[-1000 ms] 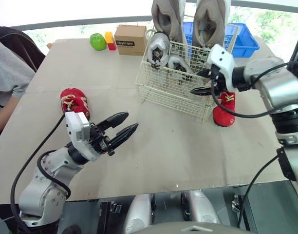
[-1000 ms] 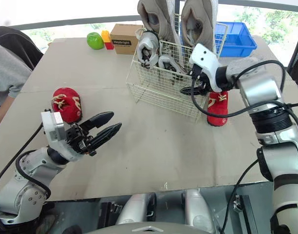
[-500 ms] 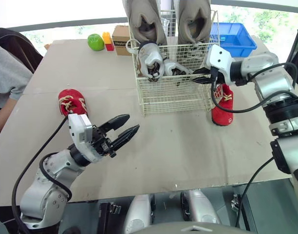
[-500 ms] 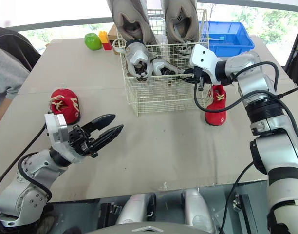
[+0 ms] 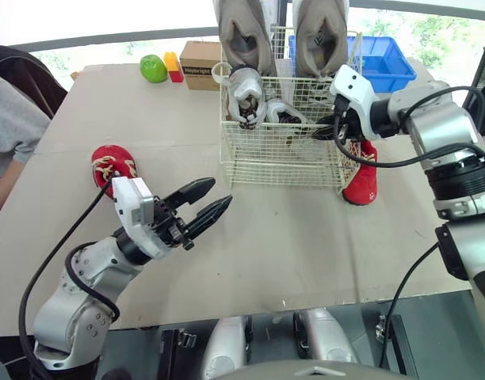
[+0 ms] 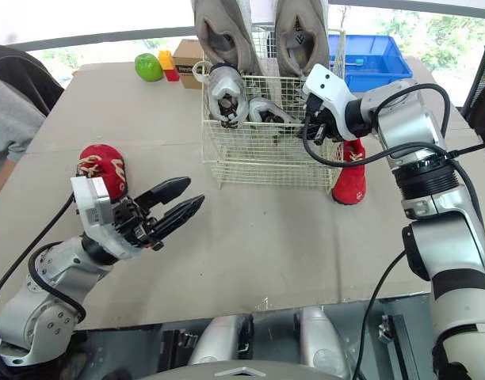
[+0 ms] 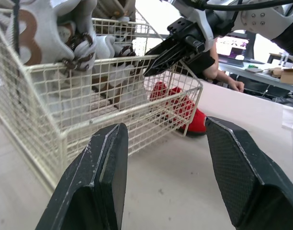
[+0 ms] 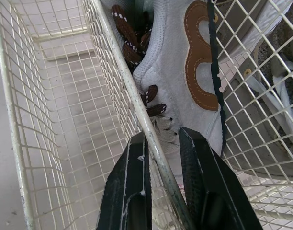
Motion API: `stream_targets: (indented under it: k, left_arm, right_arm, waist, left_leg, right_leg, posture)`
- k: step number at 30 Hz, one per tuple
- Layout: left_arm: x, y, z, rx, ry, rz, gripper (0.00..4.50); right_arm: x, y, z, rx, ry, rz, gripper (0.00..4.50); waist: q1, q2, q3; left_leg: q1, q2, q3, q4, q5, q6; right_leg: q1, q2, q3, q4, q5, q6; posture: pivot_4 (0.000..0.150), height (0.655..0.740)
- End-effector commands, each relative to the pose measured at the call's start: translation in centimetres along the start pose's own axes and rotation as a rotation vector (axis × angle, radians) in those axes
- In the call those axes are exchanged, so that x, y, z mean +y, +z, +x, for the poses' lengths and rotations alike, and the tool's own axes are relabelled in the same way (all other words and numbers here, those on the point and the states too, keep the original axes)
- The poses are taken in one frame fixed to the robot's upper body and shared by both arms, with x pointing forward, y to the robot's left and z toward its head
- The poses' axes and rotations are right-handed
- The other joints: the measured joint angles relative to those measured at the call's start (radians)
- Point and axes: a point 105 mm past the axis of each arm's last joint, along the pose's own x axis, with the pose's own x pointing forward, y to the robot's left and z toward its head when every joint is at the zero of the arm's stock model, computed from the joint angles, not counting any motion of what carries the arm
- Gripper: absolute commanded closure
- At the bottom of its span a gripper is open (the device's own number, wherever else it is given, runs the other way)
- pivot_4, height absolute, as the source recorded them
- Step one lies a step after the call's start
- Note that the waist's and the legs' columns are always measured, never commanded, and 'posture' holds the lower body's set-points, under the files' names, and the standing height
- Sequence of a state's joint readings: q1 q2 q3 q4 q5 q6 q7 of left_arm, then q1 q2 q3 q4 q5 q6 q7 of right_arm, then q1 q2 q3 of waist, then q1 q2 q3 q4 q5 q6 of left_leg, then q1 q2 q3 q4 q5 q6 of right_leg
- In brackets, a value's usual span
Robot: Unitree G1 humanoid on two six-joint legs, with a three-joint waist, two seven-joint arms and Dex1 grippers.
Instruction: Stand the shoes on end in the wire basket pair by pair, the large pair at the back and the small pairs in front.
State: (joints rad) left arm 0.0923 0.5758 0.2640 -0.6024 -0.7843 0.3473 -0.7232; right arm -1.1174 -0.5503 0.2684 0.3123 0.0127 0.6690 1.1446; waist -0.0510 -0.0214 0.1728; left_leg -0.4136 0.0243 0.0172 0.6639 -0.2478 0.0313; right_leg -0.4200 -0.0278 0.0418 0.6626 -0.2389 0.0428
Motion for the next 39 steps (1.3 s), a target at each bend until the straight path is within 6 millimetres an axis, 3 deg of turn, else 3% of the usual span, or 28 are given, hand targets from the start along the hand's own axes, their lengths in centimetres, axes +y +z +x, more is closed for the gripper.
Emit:
stream_targets:
  k: [1,8,9,11,12,15,21,28,36,39]
  left_arm:
    - [-0.2,0.3,0.2,-0.019,-0.013,0.013,1.70]
    - [-0.2,0.2,-0.4,-0.018,-0.008,0.013,1.70]
    - [-0.3,0.2,-0.6,-0.018,-0.005,0.012,1.70]
    - [-0.3,0.1,-0.8,-0.016,0.001,0.011,1.70]
    - [-0.3,0.2,-0.8,-0.016,0.003,0.011,1.70]
    - [-0.3,0.2,-0.8,-0.019,0.005,0.012,1.70]
    - [-0.3,0.4,-0.1,-0.030,-0.001,0.014,1.70]
    - [0.0,0.1,-0.2,-0.033,0.004,0.013,1.70]
    - [-0.3,-0.1,-0.6,-0.035,0.014,0.014,1.70]
    - [-0.5,-0.3,-0.8,-0.036,0.016,0.013,1.70]
  right_arm:
    - [1.3,1.5,1.1,-0.096,0.047,-0.100,4.37]
    - [0.0,0.7,0.7,-0.073,0.017,-0.092,4.37]
    - [-0.4,1.0,0.3,-0.082,-0.003,-0.086,3.30]
    - [-1.0,1.8,-0.6,-0.116,-0.031,-0.051,2.33]
    - [-1.1,2.2,-1.1,-0.130,-0.023,-0.036,2.15]
    - [-0.7,3.0,-2.2,-0.148,0.008,-0.039,2.15]
    - [-1.7,7.6,-3.3,-0.303,-0.030,0.065,2.15]
    - [-1.4,6.4,-0.2,-0.197,-0.046,0.001,2.15]
    - [-1.9,5.6,1.1,-0.143,-0.098,-0.094,2.15]
    - [-2.2,5.6,1.3,-0.151,-0.135,-0.099,3.00]
  waist:
    - [-0.007,0.000,0.000]
    - [-0.012,-0.004,-0.002]
    - [-0.012,-0.003,-0.002]
    - [-0.008,0.001,0.000]
    - [-0.005,0.001,0.001]
    - [0.010,0.001,0.001]
    - [0.011,0.003,0.002]
    - [0.012,0.003,0.002]
    - [0.012,0.003,0.002]
    - [0.011,0.003,0.002]
  left_leg:
    - [0.000,0.000,0.000,0.000,0.000,0.000]
    - [0.001,0.000,0.001,0.001,0.000,0.000]
    - [0.000,0.000,0.001,0.001,0.000,0.000]
    - [0.000,-0.001,0.001,0.001,0.000,0.000]
    - [-0.001,-0.001,0.001,0.001,0.000,0.000]
    - [-0.002,-0.001,0.001,0.001,0.000,0.000]
    - [-0.002,-0.002,0.001,0.001,0.000,0.000]
    - [-0.003,-0.003,0.002,0.000,0.000,0.000]
    - [-0.003,-0.002,0.002,0.000,0.000,0.000]
    - [-0.003,-0.003,0.002,0.000,0.000,0.000]
  right_leg:
    - [0.000,0.000,0.000,0.000,0.000,0.000]
    - [0.001,0.000,0.001,0.000,0.000,0.000]
    - [0.001,0.000,0.000,0.000,0.000,0.000]
    - [0.000,-0.001,0.001,0.000,0.000,0.000]
    - [0.000,-0.001,0.001,0.000,0.000,0.000]
    - [-0.001,-0.002,0.000,0.000,0.000,0.000]
    - [-0.002,-0.003,0.001,0.000,0.000,0.000]
    - [-0.002,-0.003,0.001,-0.001,0.000,0.000]
    - [-0.002,-0.003,0.000,-0.001,0.000,0.000]
    - [-0.002,-0.003,0.001,0.000,0.000,0.000]
  posture:
    - [0.150,0.7400]
    - [0.150,0.7400]
    - [0.150,0.7400]
    - [0.150,0.7400]
    - [0.150,0.7400]
    - [0.150,0.7400]
    - [0.150,0.7400]
    - [0.150,0.7400]
    - [0.150,0.7400]
    - [0.150,0.7400]
